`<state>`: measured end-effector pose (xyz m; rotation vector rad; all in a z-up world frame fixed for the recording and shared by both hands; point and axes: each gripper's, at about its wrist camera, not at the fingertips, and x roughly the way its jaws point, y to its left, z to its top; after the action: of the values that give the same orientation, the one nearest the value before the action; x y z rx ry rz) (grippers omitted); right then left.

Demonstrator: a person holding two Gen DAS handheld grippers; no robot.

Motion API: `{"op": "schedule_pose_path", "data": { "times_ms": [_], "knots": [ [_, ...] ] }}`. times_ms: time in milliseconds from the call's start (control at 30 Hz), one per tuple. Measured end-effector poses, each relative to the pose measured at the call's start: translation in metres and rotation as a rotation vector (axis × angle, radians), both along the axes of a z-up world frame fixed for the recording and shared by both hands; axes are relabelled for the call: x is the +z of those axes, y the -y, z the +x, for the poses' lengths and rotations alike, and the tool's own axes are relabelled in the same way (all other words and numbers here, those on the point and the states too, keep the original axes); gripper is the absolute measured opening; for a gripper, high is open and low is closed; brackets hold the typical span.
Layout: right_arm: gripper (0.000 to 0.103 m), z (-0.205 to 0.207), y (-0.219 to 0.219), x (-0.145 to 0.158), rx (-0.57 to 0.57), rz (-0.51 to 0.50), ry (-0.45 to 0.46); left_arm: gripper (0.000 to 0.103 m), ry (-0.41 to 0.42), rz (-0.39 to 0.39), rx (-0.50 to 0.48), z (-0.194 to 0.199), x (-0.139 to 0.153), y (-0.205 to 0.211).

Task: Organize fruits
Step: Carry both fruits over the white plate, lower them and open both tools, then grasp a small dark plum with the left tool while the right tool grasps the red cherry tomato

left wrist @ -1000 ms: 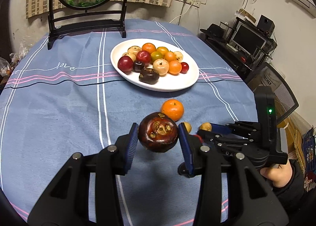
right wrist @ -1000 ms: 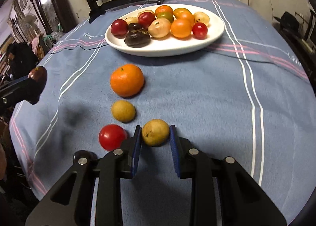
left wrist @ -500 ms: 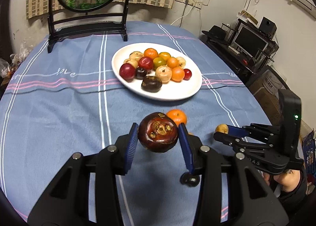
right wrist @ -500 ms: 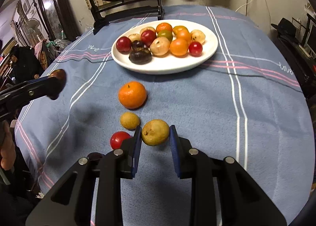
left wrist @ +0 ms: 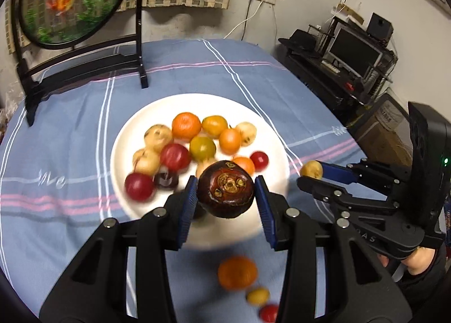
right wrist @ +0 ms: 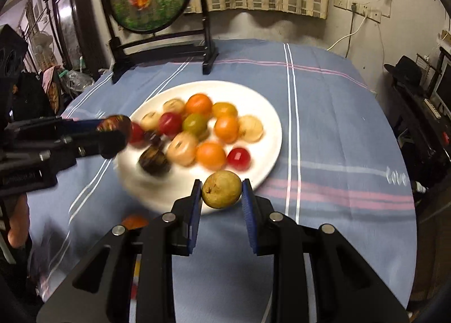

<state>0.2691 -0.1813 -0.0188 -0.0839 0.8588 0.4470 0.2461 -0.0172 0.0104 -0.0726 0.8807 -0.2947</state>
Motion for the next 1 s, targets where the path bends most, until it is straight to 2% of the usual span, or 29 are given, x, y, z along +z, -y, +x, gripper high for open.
{"op": "schedule_pose_path", "data": {
  "times_ms": [133,300,333,367,400,467,533,600,767,867,967,1000],
  "knots": [
    [0.028,0.037,-0.005,-0.013,-0.003,-0.003,-0.029,0.042,-0.037,0.005,0.0,0.039,-0.016,0.01],
    [0.028,0.055,-0.012,-0.026,0.021,-0.016,-0.054,0.044,-0.077,0.017,-0.001,0.065,-0.032,0.018],
    [0.033,0.056,-0.014,-0.028,0.025,-0.024,-0.058,0.045,-0.086,0.006,0.003,0.068,-0.034,0.017],
    [0.052,0.056,-0.015,-0.029,0.023,-0.031,-0.053,0.051,-0.094,-0.012,0.01,0.071,-0.035,0.015],
    [0.063,0.054,-0.014,-0.027,0.008,-0.04,-0.027,0.055,-0.097,-0.038,0.026,0.073,-0.033,0.011],
    [0.063,0.051,-0.012,-0.023,0.001,-0.048,-0.007,0.057,-0.088,-0.057,0.043,0.069,-0.027,0.005],
    [0.063,0.043,-0.007,-0.015,-0.002,-0.034,-0.006,0.06,-0.068,-0.052,0.056,0.058,-0.018,-0.002],
    [0.063,0.028,-0.005,-0.006,0.005,-0.024,0.003,0.068,-0.048,-0.056,0.074,0.038,-0.007,-0.01],
    [0.065,-0.027,-0.009,0.005,0.057,-0.03,0.0,0.084,0.001,-0.044,0.099,-0.025,0.006,-0.022],
    [0.065,-0.063,-0.007,0.005,0.056,0.0,-0.009,0.089,-0.04,-0.057,0.118,-0.067,-0.007,-0.029],
    [0.066,-0.096,0.004,0.005,-0.013,0.033,0.01,0.089,-0.086,-0.074,0.116,-0.098,-0.027,-0.034],
    [0.071,-0.108,0.011,0.003,-0.057,0.043,0.017,0.089,-0.098,-0.072,0.125,-0.111,-0.034,-0.036]
  ]
}}
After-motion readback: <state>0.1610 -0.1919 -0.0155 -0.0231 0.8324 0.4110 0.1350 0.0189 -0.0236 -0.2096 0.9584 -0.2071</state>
